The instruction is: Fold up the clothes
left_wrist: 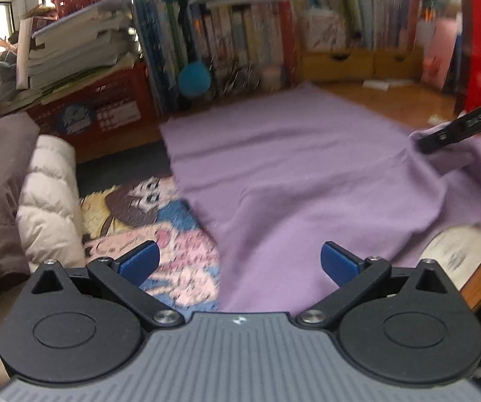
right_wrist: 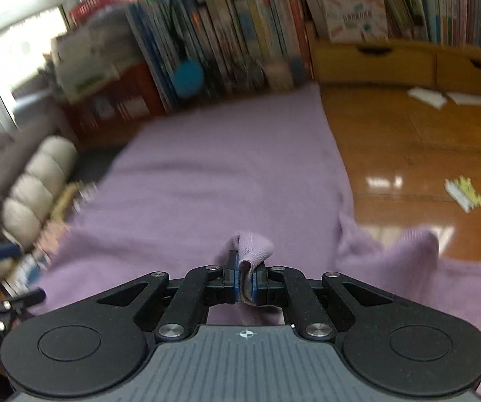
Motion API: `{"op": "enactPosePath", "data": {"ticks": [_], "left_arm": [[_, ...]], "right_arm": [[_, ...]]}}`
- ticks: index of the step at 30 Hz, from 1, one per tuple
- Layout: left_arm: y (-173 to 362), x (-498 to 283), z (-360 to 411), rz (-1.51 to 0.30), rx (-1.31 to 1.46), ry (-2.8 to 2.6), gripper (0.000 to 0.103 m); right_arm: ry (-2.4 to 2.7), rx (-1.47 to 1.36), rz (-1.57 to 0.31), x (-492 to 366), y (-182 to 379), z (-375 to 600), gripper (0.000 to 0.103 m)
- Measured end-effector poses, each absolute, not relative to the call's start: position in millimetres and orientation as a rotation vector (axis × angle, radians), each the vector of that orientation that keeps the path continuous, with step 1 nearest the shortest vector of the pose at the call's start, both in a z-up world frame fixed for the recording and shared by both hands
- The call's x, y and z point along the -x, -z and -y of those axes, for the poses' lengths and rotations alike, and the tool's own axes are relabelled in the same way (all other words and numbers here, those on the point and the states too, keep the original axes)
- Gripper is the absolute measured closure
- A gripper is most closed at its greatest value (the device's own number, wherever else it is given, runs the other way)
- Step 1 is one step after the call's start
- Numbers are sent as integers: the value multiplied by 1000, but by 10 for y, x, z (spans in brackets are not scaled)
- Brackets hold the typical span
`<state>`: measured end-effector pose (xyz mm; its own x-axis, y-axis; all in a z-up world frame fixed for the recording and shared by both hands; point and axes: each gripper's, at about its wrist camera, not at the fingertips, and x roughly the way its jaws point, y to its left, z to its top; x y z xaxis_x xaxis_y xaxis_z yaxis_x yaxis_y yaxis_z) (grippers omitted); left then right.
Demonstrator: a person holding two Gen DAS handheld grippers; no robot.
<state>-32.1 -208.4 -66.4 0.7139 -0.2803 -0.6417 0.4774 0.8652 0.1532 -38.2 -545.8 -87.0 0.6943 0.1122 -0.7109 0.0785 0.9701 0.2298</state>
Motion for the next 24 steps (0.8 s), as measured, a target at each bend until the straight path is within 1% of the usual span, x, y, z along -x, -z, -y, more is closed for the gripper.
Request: {"op": "enactPosePath", "data": {"ticks": [6, 7, 9, 10, 11, 12, 13, 14, 15, 16, 17, 20, 22, 24], "left_arm": [[760, 377, 1995, -687, -405, 387, 0], [751, 395, 1989, -686, -420, 383, 0], [689, 467, 1992, -654, -481, 382, 0], [624, 511, 1996, -608, -526, 384, 0], [526, 560, 1996, -535, -571, 393, 0], [420, 610, 1996, -456, -616, 404, 0], [309, 639, 1990, -377, -641, 431, 0], [194, 655, 1967, -300, -635, 484, 0], [101, 636, 1928, -263, -585, 563, 0], [14, 608, 1885, -236, -524, 647, 0], [-39, 528, 1854, -255, -437, 732, 0], [19, 171, 1861, -404, -231, 921, 0], [172, -101, 1914, -504, -220, 892, 0], [323, -244, 1938, -637, -199, 916, 0]], "right_arm": [[36, -156, -883, 485, 843, 5510, 94], [44, -147, -890, 500, 841, 5529, 92], [41, -152, -901, 510, 843, 5572, 91], [40, -146, -897, 528, 822, 5572, 88], [39, -134, -886, 545, 783, 5556, 84], [39, -122, -875, 557, 743, 5542, 74], [42, -109, -862, 558, 701, 5538, 60], [42, -103, -848, 558, 662, 5545, 52], [42, -104, -831, 559, 622, 5553, 45], [42, -109, -816, 558, 587, 5566, 45], [44, -123, -801, 553, 561, 5586, 45], [30, -170, -778, 556, 538, 5637, 41], [-4, -204, -768, 561, 542, 5648, 40], [-97, -261, -711, 537, 472, 5642, 40]]}}
